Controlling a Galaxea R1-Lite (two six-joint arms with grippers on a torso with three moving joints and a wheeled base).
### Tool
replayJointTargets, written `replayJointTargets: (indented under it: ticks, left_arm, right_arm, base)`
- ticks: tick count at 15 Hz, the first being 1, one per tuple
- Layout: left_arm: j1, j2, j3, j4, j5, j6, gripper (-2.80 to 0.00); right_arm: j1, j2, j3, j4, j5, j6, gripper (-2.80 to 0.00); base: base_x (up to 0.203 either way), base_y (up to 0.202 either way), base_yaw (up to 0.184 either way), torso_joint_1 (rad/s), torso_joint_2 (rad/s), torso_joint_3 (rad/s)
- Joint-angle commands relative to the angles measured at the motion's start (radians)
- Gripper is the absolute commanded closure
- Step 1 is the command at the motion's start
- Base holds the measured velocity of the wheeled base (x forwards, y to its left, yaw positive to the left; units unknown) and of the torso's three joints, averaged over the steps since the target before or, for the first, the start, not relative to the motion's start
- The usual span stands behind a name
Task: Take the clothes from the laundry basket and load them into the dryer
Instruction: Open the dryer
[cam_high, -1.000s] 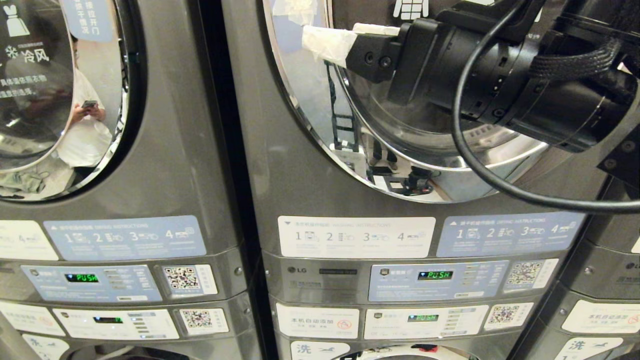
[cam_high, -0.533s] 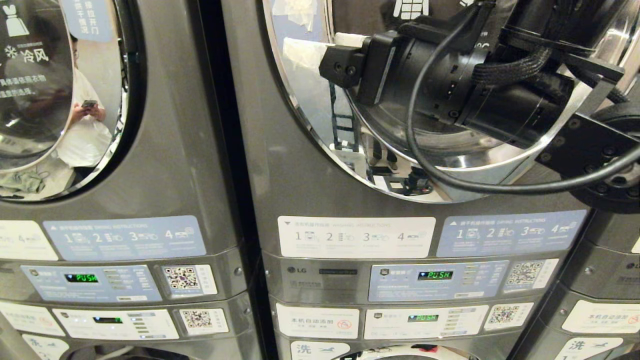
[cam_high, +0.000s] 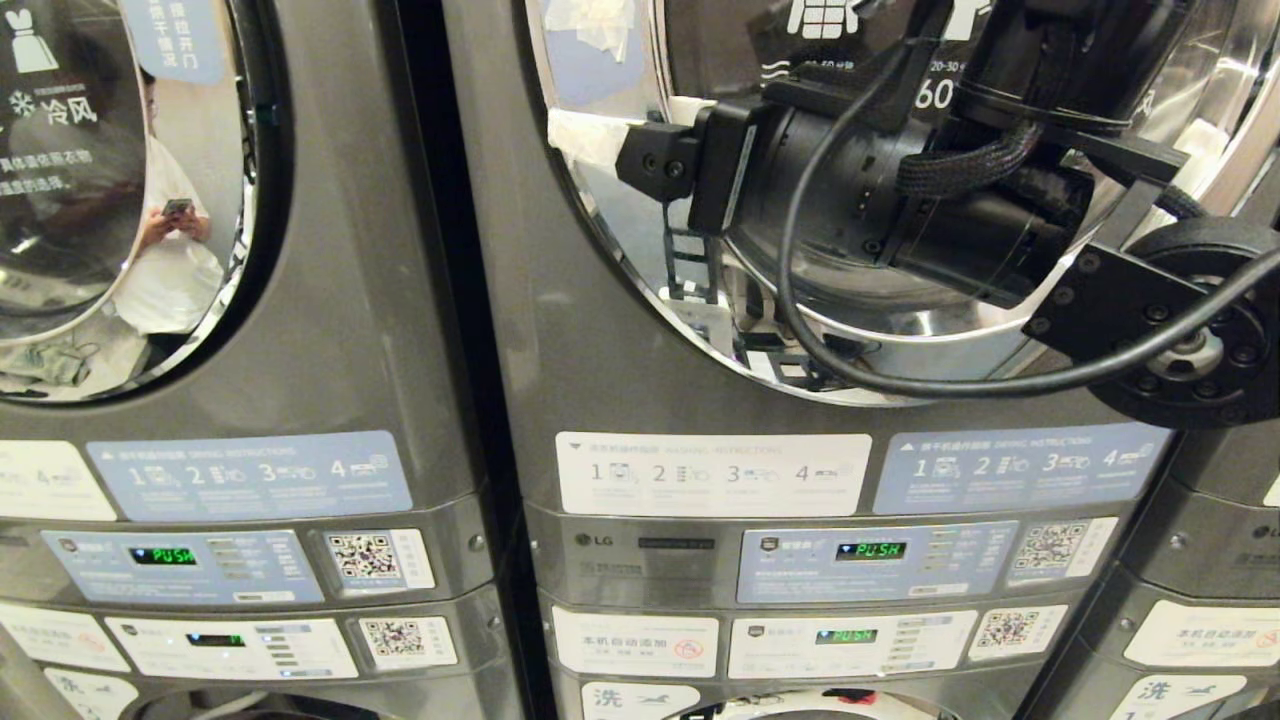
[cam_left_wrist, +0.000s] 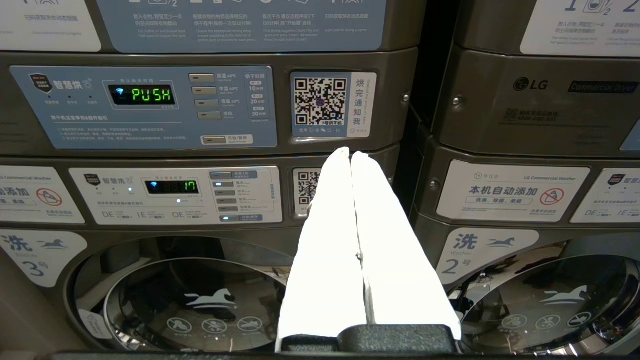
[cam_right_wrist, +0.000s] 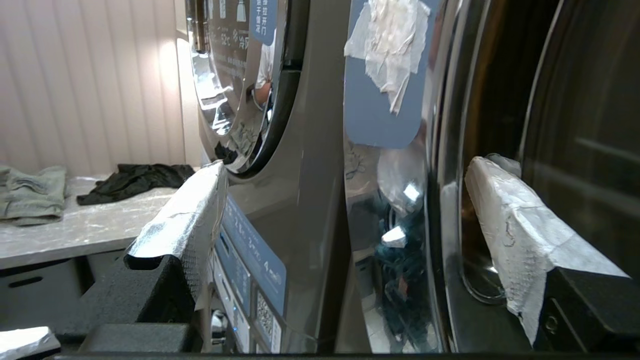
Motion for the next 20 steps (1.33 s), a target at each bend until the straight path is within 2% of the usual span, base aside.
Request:
replayJointTargets:
  ticks: [1, 11, 20]
  left_arm:
    - [0.000, 0.000, 0.000, 0.000, 0.000, 0.000, 0.00]
    - [0.000, 0.000, 0.000, 0.000, 0.000, 0.000, 0.00]
    - [0.000, 0.000, 0.000, 0.000, 0.000, 0.000, 0.00]
  right_arm:
    - [0.005, -0.018, 0.005, -0.004, 0.020, 0.005, -2.80]
    - [0.014, -0.228, 0.227, 0.015, 0.335, 0.010, -2.80]
    - [0.014, -0.516, 0.424, 0.149, 0.569, -0.001, -2.80]
  base:
    - [0.000, 0.000, 0.000, 0.000, 0.00, 0.000]
    - [0.000, 0.000, 0.000, 0.000, 0.00, 0.000]
    - [0.000, 0.000, 0.000, 0.000, 0.00, 0.000]
